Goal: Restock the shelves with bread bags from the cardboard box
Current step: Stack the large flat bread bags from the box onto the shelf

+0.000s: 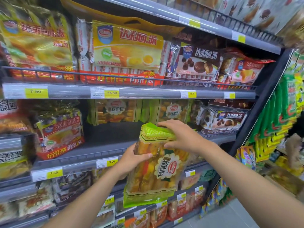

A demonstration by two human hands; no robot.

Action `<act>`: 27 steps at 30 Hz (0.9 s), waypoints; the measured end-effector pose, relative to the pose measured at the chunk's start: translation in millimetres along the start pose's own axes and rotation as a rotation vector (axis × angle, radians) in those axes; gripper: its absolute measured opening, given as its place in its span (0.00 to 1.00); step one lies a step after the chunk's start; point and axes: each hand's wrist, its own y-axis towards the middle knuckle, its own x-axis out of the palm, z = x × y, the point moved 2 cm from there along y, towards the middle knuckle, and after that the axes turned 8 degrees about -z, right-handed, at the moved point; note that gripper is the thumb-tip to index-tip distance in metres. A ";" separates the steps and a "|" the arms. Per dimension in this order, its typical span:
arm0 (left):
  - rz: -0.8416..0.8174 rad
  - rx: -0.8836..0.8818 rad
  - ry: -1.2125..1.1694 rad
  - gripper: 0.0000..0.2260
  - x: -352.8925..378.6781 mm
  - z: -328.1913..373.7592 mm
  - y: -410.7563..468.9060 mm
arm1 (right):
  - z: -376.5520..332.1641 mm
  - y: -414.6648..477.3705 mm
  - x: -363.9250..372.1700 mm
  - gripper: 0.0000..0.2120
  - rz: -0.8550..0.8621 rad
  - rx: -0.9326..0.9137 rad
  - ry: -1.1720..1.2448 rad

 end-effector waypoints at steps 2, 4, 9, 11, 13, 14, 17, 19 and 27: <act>0.036 -0.008 -0.041 0.18 -4.0 -3.3 -0.4 | 4.5 -7.8 9.5 0.47 0.114 0.003 -0.072; 0.083 -0.012 -0.097 0.18 -9.9 -7.6 -1.1 | 10.1 -17.9 19.3 0.50 0.199 0.059 -0.054; 0.171 0.006 -0.284 0.19 -18.7 -15.9 -5.1 | 21.9 -44.3 55.6 0.55 0.381 0.233 0.078; 0.194 0.016 -0.356 0.18 -19.2 -17.4 -6.4 | 26.7 -51.4 75.8 0.56 0.376 0.307 0.176; 0.223 0.015 -0.424 0.19 -17.2 -15.8 -9.2 | 29.6 -57.3 95.1 0.55 0.358 0.359 0.243; 0.238 0.011 -0.455 0.20 -16.2 -15.1 -10.5 | 29.6 -60.7 103.3 0.55 0.351 0.382 0.273; 0.256 0.019 -0.553 0.19 -14.4 -16.5 -12.4 | 31.5 -70.7 126.3 0.56 0.335 0.472 0.424; 0.268 0.018 -0.616 0.23 -14.3 -18.7 -13.8 | 30.7 -76.2 136.5 0.59 0.357 0.532 0.571; 0.279 0.045 -0.836 0.41 -14.0 -27.7 -16.1 | 18.0 -81.5 174.5 0.60 0.295 0.918 1.286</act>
